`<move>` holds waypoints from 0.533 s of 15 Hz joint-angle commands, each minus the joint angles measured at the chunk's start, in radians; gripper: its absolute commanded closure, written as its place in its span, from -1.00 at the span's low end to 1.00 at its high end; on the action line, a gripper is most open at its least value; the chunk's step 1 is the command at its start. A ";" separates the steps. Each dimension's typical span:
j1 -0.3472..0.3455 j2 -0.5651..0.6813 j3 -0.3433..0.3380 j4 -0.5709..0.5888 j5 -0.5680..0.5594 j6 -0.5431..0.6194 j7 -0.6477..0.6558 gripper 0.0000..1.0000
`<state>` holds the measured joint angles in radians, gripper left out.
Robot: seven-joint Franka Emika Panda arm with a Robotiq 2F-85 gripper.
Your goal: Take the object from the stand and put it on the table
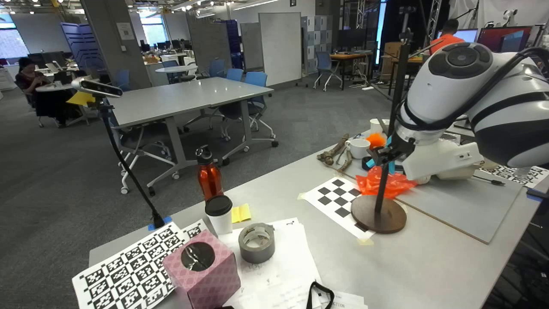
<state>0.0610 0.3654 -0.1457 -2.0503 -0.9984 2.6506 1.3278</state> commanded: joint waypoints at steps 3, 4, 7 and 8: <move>0.014 0.007 -0.024 0.004 -0.102 0.010 0.090 -0.31; 0.012 0.006 -0.022 0.003 -0.108 0.011 0.096 -0.19; 0.010 0.005 -0.019 0.000 -0.118 0.012 0.107 0.32; 0.010 0.005 -0.019 0.000 -0.120 0.012 0.109 0.45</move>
<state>0.0611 0.3704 -0.1513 -2.0502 -1.0781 2.6506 1.3936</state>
